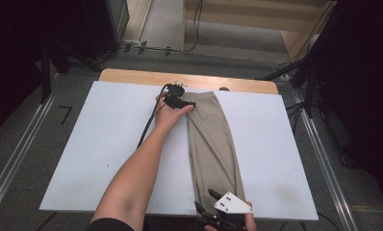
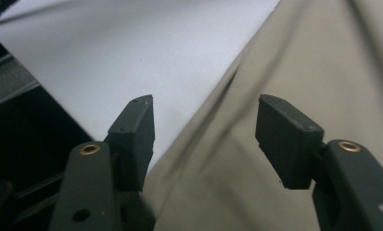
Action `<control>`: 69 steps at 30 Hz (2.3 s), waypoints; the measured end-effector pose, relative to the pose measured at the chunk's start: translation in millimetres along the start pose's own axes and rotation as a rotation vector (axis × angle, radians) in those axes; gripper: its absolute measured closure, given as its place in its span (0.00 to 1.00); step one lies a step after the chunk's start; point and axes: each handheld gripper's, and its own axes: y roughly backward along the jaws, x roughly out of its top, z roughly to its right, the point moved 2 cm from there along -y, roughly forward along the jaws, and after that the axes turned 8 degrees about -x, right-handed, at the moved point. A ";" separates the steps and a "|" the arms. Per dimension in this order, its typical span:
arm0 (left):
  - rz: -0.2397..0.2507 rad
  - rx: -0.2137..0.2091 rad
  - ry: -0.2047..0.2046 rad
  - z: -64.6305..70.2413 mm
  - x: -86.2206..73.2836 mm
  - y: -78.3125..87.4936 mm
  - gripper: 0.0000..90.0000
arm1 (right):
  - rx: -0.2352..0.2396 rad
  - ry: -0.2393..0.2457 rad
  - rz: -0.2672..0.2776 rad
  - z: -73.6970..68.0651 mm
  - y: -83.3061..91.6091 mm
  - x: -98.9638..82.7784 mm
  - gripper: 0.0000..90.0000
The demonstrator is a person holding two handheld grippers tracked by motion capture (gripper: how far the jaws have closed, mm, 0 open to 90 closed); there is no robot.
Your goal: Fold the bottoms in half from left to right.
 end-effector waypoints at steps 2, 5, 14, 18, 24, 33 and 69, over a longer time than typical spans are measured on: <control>0.004 0.021 -0.008 5.3 0.1 -2.9 0.34 | -0.037 0.017 -0.018 -2.7 -8.3 0.4 0.46; 0.012 0.042 -0.012 9.7 -0.3 -3.0 0.50 | -0.079 0.012 -0.051 -3.4 -16.7 -7.0 0.59; 0.026 -0.035 0.039 6.0 2.1 6.0 0.93 | -0.024 -0.027 -0.113 7.7 -14.3 -0.5 0.97; 0.040 -0.034 0.022 -1.5 11.1 23.0 0.94 | 0.014 -0.033 -0.098 5.3 -15.0 3.9 0.97; 0.032 -0.014 0.038 -24.4 19.1 51.5 0.94 | 0.062 0.024 -0.049 -26.5 -17.6 25.7 0.97; 0.005 0.006 0.024 -53.1 11.1 78.6 0.94 | 0.126 0.099 -0.037 -79.6 -43.2 53.0 0.97; 0.267 -0.170 -0.029 -18.0 -222.4 248.3 0.00 | 0.030 -0.068 -0.064 109.8 -161.4 179.3 0.22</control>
